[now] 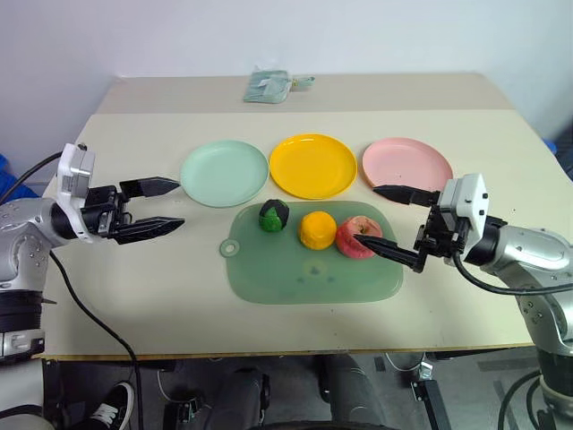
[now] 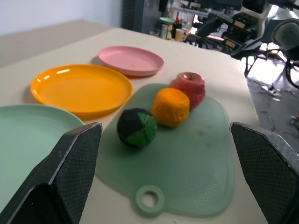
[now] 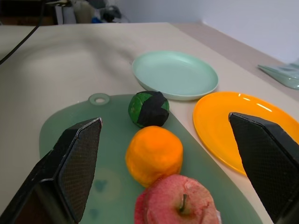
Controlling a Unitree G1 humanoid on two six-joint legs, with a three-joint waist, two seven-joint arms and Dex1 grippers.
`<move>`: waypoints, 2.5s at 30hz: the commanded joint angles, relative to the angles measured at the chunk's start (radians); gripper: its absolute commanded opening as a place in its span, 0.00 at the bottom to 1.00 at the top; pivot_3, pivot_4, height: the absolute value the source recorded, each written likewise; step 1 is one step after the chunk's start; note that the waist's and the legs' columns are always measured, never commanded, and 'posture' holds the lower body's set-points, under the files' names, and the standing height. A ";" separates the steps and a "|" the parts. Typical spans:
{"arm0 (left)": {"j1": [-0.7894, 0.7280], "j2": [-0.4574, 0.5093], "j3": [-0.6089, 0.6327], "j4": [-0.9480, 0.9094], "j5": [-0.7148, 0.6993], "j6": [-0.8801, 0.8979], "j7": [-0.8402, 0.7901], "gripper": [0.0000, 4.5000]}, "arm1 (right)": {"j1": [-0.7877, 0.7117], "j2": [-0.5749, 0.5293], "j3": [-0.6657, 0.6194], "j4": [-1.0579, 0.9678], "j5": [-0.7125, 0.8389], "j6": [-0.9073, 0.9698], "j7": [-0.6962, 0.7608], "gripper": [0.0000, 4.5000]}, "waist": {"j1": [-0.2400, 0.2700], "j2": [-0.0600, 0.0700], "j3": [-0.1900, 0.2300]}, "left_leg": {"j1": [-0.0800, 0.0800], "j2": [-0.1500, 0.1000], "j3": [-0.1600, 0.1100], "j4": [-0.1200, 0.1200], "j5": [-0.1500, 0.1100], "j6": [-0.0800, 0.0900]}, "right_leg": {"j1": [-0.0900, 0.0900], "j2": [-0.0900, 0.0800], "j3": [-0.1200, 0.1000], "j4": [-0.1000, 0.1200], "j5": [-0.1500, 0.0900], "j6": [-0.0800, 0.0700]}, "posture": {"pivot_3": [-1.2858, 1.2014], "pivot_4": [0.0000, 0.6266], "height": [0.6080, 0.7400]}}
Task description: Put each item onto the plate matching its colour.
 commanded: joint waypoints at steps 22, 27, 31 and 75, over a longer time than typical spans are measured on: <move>-0.069 -0.142 -0.066 0.002 0.055 -0.081 0.068 1.00 | -0.085 -0.086 -0.007 0.095 0.002 -0.009 0.074 0.98 | 0.001 0.000 0.000 | 0.001 0.000 0.000 0.001 0.000 0.000 | 0.001 0.000 0.000 0.000 0.000 0.000 | 0.52 0.24 1.00; -0.082 -0.189 -0.104 0.036 0.116 -0.113 0.139 1.00 | -0.120 -0.085 0.018 0.119 -0.029 -0.007 0.057 0.98 | 0.000 0.000 0.000 | 0.001 0.000 0.000 0.000 0.000 0.000 | 0.001 0.000 0.000 0.000 0.000 0.000 | 0.52 0.24 1.00; -0.142 -0.241 -0.147 0.075 0.167 -0.142 0.181 1.00 | -0.125 -0.078 0.023 0.103 -0.028 0.008 0.042 0.98 | 0.006 0.000 0.000 | 0.000 0.000 0.000 0.001 0.001 -0.001 | 0.001 0.000 0.000 0.000 0.000 0.000 | 0.52 0.24 1.00; -0.484 -0.537 -0.193 0.758 0.420 -0.675 0.294 0.61 | -0.113 -0.071 -0.009 0.073 -0.100 -0.008 -0.076 1.00 | 0.004 -0.001 0.000 | 0.000 -0.001 0.000 0.003 0.000 0.001 | 0.003 0.000 0.000 0.000 0.000 0.000 | 0.52 0.24 1.00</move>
